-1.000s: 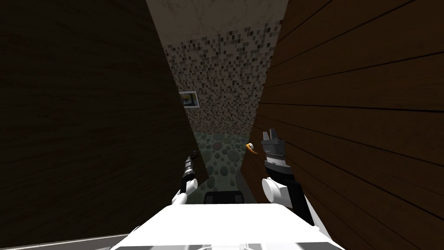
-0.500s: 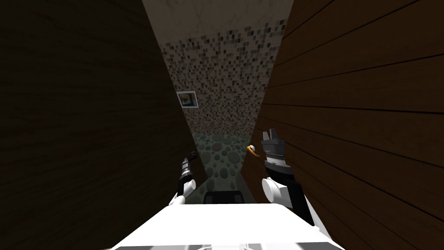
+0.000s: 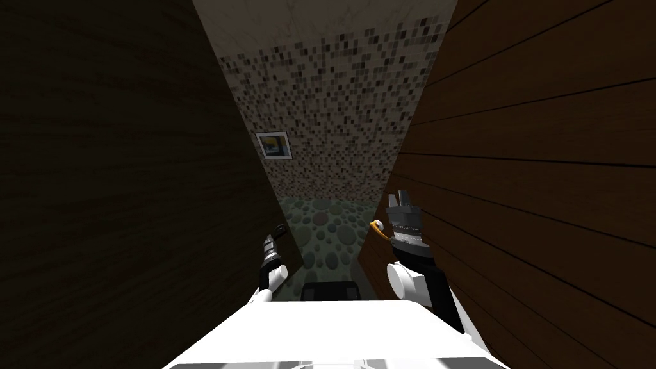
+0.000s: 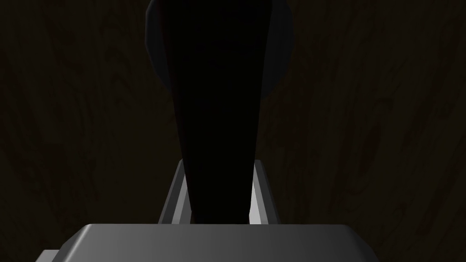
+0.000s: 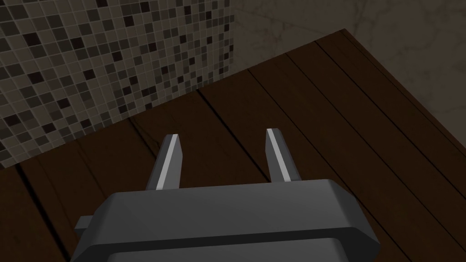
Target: Push the door open
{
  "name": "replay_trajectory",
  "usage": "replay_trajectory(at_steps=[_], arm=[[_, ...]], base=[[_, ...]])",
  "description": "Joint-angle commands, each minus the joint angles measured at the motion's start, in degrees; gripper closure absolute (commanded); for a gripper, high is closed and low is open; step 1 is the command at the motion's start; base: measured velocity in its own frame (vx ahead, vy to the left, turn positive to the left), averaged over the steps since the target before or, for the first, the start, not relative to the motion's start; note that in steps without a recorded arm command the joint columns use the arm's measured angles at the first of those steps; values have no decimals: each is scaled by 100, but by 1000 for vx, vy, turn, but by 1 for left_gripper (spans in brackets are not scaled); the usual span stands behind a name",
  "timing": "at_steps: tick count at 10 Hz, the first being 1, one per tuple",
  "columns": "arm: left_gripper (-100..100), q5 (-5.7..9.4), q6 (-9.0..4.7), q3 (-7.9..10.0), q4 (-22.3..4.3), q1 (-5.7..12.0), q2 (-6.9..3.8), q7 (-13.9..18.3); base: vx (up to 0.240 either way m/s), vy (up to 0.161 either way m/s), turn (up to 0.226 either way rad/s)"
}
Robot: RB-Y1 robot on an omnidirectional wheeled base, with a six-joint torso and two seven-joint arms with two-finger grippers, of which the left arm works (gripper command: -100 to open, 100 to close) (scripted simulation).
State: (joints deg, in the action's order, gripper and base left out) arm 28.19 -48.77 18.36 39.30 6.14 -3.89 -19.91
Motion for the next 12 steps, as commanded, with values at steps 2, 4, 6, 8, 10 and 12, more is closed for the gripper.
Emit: replay_trajectory(at_steps=[2, 4, 6, 8, 10, 12], arm=[[100, 20, 51, 61, 278, -136, -2, -72], [100, 141, 27, 213, 365, -193, 41, -186], [100, 259, 3, 361, 450, -249, 96, -298], [100, 259, 3, 361, 450, -249, 96, -298], [100, 440, -33, 588, 580, -334, 213, -469], [100, 539, -53, 712, 651, -381, 293, -562]], base=[[19, 4, -2], [95, 15, -41], [107, 23, -31], [69, 20, 2], [156, 18, -49], [129, 19, -15]])
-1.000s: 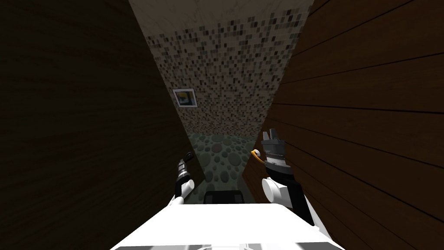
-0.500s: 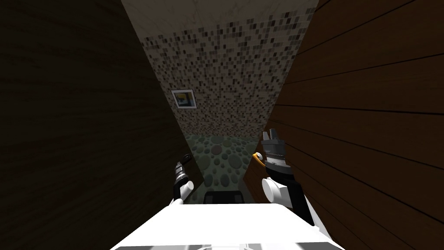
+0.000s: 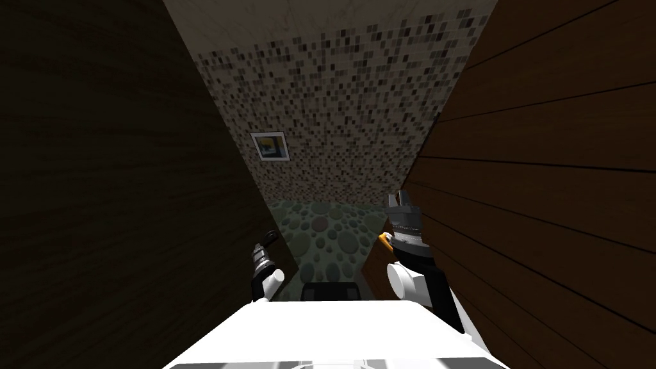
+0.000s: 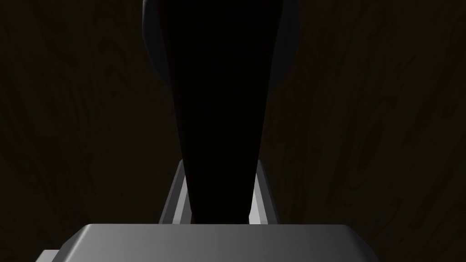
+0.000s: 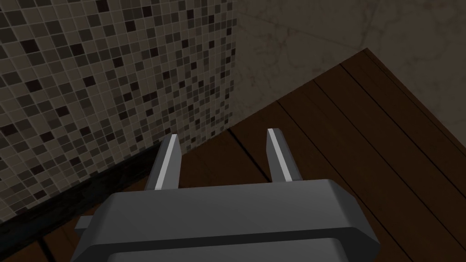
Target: Push the door open
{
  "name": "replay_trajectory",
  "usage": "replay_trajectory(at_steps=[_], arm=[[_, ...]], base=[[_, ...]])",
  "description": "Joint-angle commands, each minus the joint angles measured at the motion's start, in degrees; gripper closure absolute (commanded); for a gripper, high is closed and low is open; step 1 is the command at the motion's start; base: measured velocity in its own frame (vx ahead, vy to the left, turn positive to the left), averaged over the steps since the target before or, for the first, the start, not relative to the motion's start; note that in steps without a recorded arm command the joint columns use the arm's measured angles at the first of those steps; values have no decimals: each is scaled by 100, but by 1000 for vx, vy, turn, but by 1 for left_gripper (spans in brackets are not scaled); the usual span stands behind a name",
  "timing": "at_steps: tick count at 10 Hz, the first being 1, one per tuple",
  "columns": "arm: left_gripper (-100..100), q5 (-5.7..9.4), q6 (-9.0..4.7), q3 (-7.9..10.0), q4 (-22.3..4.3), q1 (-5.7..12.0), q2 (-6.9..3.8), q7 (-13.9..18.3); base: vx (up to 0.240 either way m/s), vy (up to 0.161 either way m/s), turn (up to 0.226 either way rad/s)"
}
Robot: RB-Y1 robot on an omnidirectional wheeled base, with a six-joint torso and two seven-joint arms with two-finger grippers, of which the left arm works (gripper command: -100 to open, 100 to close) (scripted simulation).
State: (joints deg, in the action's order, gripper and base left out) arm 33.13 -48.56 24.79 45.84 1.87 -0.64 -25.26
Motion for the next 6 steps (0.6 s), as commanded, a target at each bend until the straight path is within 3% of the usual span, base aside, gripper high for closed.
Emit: replay_trajectory(at_steps=[1, 5, 6], arm=[[100, 103, -86, 141, 38, 19, 23, -81], [100, 312, -128, 402, 188, -80, 284, -279], [100, 309, -116, 430, 179, -154, 219, -262]], base=[[180, 34, -43], [180, 26, -21], [60, 22, 43]])
